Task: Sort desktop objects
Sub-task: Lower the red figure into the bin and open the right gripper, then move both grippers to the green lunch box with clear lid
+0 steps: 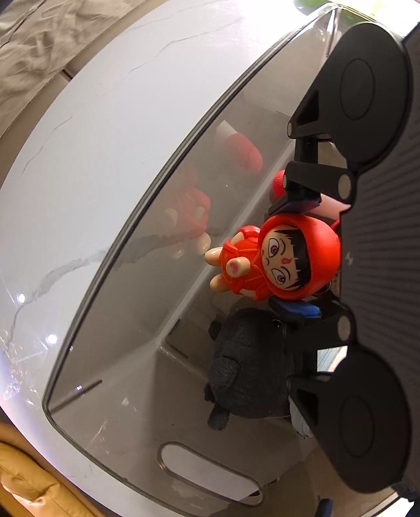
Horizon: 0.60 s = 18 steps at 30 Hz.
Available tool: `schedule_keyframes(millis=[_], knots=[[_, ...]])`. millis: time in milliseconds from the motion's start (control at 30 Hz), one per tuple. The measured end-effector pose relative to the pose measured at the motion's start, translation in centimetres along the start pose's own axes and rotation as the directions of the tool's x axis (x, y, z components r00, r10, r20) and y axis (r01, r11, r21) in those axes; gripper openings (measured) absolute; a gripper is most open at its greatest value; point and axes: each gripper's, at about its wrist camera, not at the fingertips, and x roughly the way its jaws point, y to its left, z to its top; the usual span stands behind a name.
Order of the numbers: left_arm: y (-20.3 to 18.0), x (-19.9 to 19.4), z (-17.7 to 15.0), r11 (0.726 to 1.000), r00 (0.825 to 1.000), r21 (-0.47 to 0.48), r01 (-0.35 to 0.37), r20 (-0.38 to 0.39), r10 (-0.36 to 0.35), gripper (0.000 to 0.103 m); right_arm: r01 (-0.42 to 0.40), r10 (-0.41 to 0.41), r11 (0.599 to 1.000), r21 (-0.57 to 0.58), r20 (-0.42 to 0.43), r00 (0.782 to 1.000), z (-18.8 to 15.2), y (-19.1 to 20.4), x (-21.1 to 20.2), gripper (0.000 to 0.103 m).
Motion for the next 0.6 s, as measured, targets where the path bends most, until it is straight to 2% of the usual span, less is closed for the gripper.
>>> schedule_keyframes(millis=[100, 200, 333, 433, 500, 600], knots=[[-0.4, 0.2, 0.1, 1.000, 1.000, 0.006, -0.003, -0.003, 0.003, 0.103, -0.023, 0.023, 0.999, 0.024, 0.013, 1.000, -0.6, -0.5, -0.9, 0.062], [-1.0, 0.4, 0.2, 1.000, 1.000, 0.013, -0.007, -0.004, 0.007, 0.103, -0.048, 0.046, 0.998, 0.048, 0.040, 0.998, -1.6, -1.0, -2.5, 0.064], [-2.5, 0.6, 0.8, 1.000, 1.000, 0.020, -0.001, 0.000, 0.001, 0.103, -0.099, 0.087, 0.991, 0.090, 0.128, 0.988, -4.4, -2.5, -6.4, 0.065], [-4.2, 0.9, 1.5, 0.999, 1.000, 0.036, 0.011, 0.003, -0.011, 0.103, -0.169, 0.135, 0.975, 0.141, 0.222, 0.966, -8.1, -4.6, -10.0, 0.067], [-5.9, 1.3, 2.2, 0.998, 1.000, 0.061, 0.014, 0.007, -0.014, 0.103, -0.225, 0.160, 0.954, 0.197, 0.298, 0.941, -11.0, -6.5, -12.3, 0.067], [-9.0, 2.4, 3.8, 0.995, 0.999, 0.096, 0.040, -0.002, -0.040, 0.103, -0.274, 0.143, 0.918, 0.287, 0.405, 0.903, -16.3, -9.3, -15.3, 0.067]])
